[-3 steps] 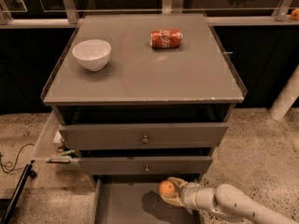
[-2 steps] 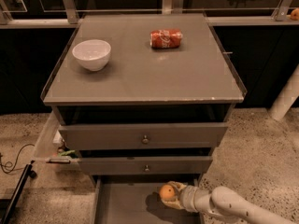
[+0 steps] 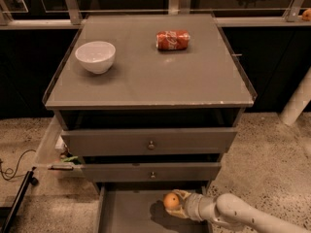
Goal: Place orange into bottom drawer
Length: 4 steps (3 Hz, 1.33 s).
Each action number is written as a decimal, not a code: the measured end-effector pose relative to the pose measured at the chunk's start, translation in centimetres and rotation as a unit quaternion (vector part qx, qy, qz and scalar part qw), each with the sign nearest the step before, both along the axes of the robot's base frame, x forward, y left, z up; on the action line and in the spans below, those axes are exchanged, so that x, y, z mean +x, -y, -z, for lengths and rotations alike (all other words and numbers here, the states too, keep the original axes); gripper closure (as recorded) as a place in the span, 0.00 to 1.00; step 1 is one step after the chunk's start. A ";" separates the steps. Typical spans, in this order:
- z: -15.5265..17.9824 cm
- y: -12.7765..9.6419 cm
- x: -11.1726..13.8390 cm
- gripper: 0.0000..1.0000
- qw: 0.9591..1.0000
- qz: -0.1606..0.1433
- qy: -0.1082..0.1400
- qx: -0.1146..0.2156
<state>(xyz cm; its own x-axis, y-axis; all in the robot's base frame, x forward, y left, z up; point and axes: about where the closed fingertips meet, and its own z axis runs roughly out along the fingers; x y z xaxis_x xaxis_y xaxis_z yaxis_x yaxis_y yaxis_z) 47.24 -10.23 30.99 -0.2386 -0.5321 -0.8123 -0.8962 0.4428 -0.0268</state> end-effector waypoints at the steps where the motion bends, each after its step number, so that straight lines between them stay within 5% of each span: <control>1: 4.0 -0.7 0.4 1.00 1.000 -0.008 0.000 -0.028; 4: 14.7 -2.1 1.3 1.00 0.998 -0.022 0.012 -0.058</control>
Offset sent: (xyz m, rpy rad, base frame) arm 0.0158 0.0137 -0.1479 -0.1625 0.0096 0.0304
